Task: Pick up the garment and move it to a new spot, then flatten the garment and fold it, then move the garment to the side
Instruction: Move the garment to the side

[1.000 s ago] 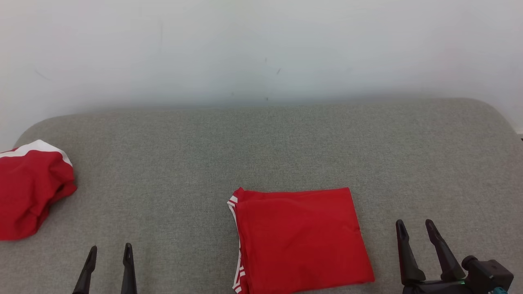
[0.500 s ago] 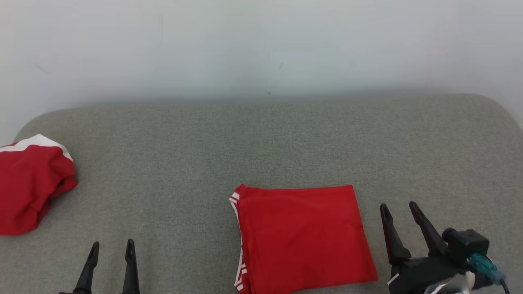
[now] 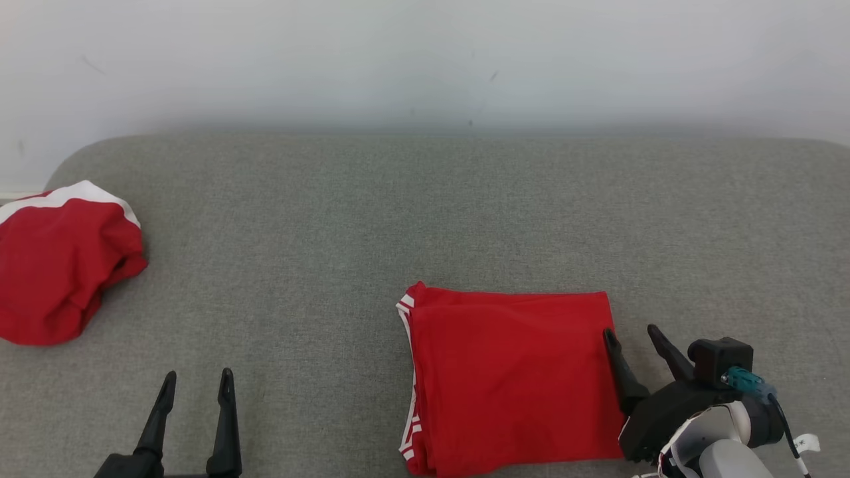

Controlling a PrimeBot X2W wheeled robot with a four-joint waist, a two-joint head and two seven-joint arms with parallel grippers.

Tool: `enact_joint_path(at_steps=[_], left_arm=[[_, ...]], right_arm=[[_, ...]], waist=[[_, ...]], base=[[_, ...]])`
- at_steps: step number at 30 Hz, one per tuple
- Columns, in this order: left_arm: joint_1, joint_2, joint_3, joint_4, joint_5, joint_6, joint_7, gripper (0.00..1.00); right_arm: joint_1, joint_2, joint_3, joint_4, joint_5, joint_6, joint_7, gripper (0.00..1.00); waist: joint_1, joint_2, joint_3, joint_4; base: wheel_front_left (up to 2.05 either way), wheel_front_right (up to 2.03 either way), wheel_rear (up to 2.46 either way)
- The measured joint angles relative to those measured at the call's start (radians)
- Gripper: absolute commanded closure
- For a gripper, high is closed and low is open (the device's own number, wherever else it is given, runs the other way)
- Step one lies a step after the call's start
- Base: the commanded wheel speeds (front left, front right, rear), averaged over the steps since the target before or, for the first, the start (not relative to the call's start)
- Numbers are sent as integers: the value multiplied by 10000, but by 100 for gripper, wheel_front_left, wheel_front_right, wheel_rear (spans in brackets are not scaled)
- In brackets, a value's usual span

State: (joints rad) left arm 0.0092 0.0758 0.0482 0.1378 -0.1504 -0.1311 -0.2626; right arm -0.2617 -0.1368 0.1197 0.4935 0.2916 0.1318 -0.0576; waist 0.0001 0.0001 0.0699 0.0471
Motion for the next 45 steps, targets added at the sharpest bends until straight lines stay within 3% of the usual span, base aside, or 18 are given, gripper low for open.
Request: enact_joint_path(at_steps=[15,16,17,23,29,37,45], left_arm=[[-351,15,-84,58,-4,0,0,0],[-363,15,-88,65,-4,0,0,0],[-370,15,-84,69,-4,0,0,0],[-372,13,-17,58,-4,0,0,0],[-439,-4,-10,-42,-8,-2,0,0],[-1021,75,-201,-593,-113,-2,0,0],[-1846,616,-362,-1152,-117,-6,-2,0]], right_arm=[[-938,192,662,2811,71,0,-130,0],[-1029,230,723,2970,104,0,-130,39],[-1104,249,802,3099,178,0,-123,100],[-1570,351,1191,3544,587,0,-280,100],[-2638,-65,1532,3599,759,0,-481,100],[-4753,-1279,1699,3636,963,0,-320,100],[-6411,-2803,1760,3614,966,0,-245,100]], waist=[[0,0,326,152],[0,0,333,156],[0,0,334,160],[0,-1,387,118],[0,-1,592,5],[0,0,1467,-219],[2,0,2740,-655]], base=[[0,0,0],[0,0,0],[0,0,0],[0,0,0],[0,0,0],[0,0,0],[0,0,0]])
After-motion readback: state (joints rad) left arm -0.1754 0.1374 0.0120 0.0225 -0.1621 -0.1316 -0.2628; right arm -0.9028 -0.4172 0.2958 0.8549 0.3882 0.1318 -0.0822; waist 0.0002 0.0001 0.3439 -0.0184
